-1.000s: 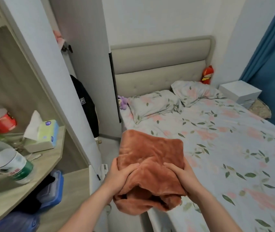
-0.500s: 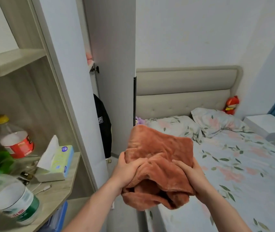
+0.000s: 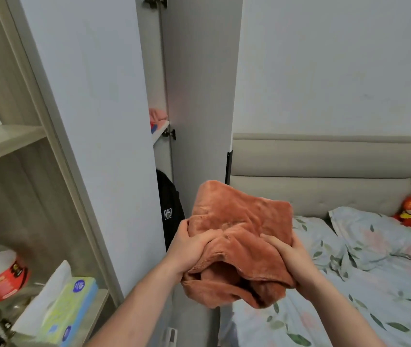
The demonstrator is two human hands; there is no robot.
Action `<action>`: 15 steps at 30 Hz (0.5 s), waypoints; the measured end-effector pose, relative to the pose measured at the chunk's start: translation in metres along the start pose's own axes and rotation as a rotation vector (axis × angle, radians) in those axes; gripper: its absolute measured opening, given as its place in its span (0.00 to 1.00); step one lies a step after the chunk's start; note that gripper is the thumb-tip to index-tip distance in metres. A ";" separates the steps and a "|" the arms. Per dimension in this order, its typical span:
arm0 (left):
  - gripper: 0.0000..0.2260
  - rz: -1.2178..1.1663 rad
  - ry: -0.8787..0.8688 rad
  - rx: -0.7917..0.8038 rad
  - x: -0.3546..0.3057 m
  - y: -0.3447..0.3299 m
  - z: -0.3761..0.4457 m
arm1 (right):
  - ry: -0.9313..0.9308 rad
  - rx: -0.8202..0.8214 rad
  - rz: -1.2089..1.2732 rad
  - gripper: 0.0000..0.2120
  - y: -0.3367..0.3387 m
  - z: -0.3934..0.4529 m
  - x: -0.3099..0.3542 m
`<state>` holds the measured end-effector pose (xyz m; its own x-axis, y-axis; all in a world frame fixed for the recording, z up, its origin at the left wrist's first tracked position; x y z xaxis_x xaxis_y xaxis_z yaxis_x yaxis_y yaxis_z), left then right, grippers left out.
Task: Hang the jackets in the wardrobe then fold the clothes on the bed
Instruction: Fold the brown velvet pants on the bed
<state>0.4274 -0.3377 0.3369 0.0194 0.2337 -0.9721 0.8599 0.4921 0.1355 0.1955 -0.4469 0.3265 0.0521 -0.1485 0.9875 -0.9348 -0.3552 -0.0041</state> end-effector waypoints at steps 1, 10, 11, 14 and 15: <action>0.35 0.004 -0.004 -0.012 -0.007 0.003 0.011 | 0.007 0.009 0.005 0.25 -0.005 0.013 0.007; 0.39 -0.028 -0.064 -0.082 -0.077 0.020 0.132 | 0.058 -0.027 0.053 0.31 -0.040 0.137 0.063; 0.37 -0.030 -0.072 -0.082 -0.084 0.021 0.148 | 0.069 -0.033 0.058 0.32 -0.045 0.152 0.069; 0.40 -0.010 -0.099 -0.111 -0.106 0.028 0.201 | 0.099 -0.060 0.059 0.33 -0.062 0.198 0.087; 0.40 -0.007 -0.103 -0.122 -0.113 0.032 0.219 | 0.111 -0.067 0.059 0.32 -0.068 0.213 0.093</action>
<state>0.5645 -0.5323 0.4089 0.0706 0.1457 -0.9868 0.7923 0.5929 0.1442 0.3391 -0.6333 0.3855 -0.0389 -0.0630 0.9973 -0.9565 -0.2863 -0.0554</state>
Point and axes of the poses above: each hand's wrist, its own z-axis towards the middle knuckle, its own y-axis out of the back of the hand, x = y × z, the point moved 5 cm from there along z, towards the middle knuckle, and after that the axes turned 1 degree about z, right-handed, at the moved point
